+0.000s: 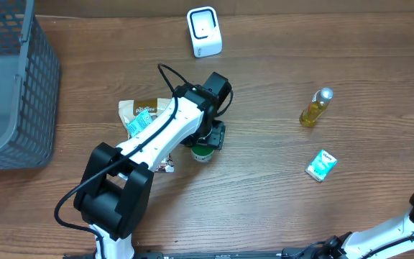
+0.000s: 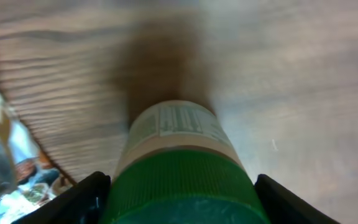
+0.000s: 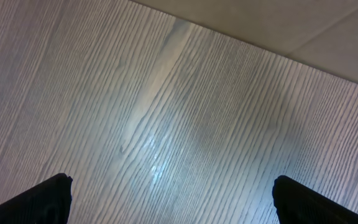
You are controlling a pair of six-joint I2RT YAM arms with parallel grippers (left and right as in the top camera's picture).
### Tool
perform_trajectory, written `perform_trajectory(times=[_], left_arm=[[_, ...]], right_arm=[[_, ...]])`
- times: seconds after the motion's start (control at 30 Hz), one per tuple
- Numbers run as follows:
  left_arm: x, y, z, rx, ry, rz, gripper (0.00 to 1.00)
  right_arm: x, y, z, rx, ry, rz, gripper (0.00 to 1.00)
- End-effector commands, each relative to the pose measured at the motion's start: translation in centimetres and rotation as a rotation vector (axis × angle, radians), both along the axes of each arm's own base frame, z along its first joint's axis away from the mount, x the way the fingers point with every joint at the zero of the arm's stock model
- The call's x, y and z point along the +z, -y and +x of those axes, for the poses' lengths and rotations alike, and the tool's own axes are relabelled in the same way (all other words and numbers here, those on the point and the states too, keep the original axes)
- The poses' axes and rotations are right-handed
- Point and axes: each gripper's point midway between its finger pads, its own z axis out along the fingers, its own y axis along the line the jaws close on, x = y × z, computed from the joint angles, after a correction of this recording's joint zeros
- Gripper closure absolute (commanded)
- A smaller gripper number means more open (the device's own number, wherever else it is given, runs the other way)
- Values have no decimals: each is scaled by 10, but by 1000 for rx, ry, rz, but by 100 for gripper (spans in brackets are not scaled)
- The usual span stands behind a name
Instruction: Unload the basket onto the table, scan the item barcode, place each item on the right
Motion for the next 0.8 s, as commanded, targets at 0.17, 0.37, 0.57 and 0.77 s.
perform_trajectory(times=[0.17, 0.37, 0.57, 0.77], left_arm=[[9, -18, 28, 208, 128, 88, 1], [22, -1, 24, -2, 84, 28, 0], [18, -1, 7, -208, 8, 24, 5], [9, -5, -1, -206, -16, 33, 7]], right_arm=[[10, 1, -1, -3, 14, -24, 0], [10, 1, -1, -3, 14, -24, 0], [10, 1, -1, -3, 14, -24, 0], [10, 1, -1, -3, 14, -24, 0]])
